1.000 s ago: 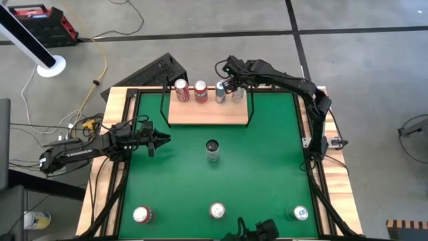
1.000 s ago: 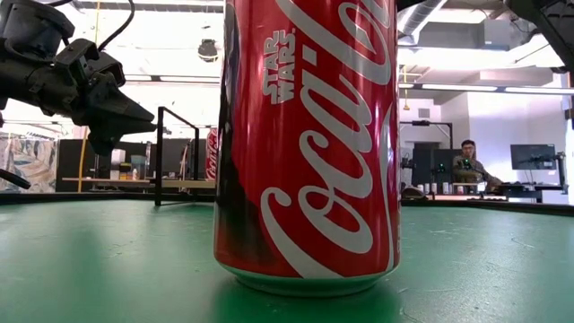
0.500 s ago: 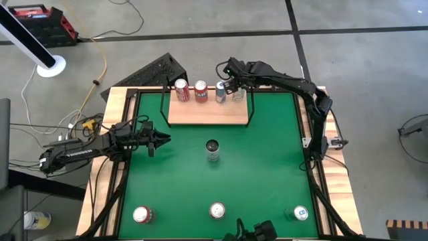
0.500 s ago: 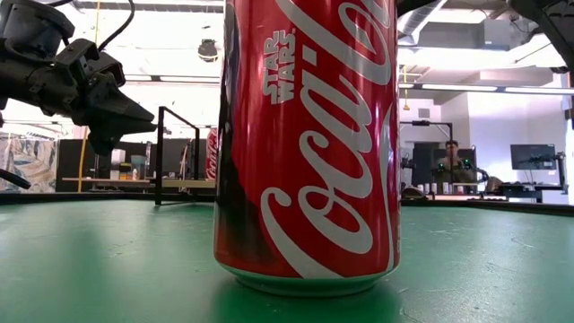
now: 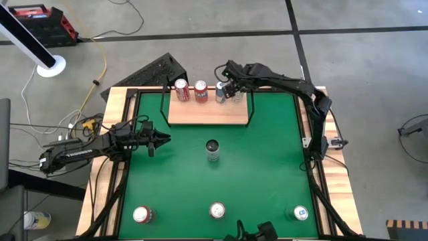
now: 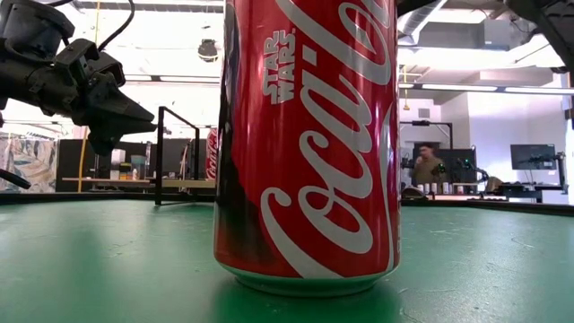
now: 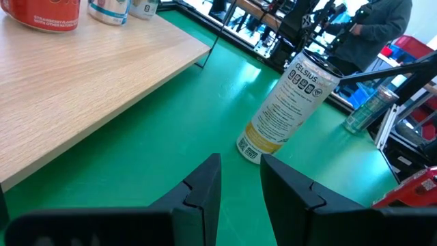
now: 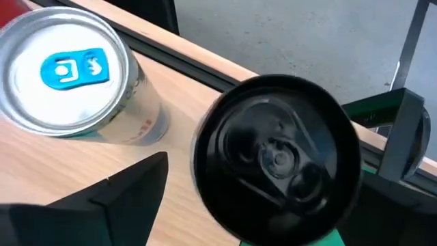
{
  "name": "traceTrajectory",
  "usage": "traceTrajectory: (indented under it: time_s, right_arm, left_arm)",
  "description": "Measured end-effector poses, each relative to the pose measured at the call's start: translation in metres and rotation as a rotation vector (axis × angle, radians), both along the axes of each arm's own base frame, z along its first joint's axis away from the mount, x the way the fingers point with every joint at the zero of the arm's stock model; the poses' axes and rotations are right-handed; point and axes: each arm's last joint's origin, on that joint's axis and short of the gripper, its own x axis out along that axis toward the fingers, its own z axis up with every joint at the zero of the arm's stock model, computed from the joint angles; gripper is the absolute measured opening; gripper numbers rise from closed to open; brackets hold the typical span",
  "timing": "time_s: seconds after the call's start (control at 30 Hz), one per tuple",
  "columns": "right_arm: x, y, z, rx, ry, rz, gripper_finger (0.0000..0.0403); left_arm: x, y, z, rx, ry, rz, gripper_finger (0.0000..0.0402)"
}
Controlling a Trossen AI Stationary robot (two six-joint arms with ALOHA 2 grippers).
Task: Place canned beverage on shelf
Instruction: Put the top white-yellow soda can on the shelf, then put the red-white soda can on the shelf aligned with the other red-white soda can
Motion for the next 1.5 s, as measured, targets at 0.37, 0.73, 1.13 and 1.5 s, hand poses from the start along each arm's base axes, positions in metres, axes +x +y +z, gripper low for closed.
traceTrajectory:
  time_s: [0.37,0.73,1.13,1.5]
  right_arm:
    - [-0.002,0.003,0.018,-0.019,0.004,0.029,0.0374]
    - [-0.006,0.01,0.08,-0.115,-0.042,0.122,0.0375]
    - [-0.013,0.115,0.145,-0.114,-0.013,0.53,0.0376]
    - [-0.044,0.25,0.181,-0.059,-0.211,0.877,0.0376]
  left_arm:
    - [0.0,0.0,0.0,0.0,0.0,0.0,0.0088]
    - [0.0,0.0,0.0,0.0,0.0,0.0,0.0088]
    - [0.0,0.0,0.0,0.0,0.0,0.0,0.0088]
    - [0.0,0.0,0.0,0.0,0.0,0.0,0.0088]
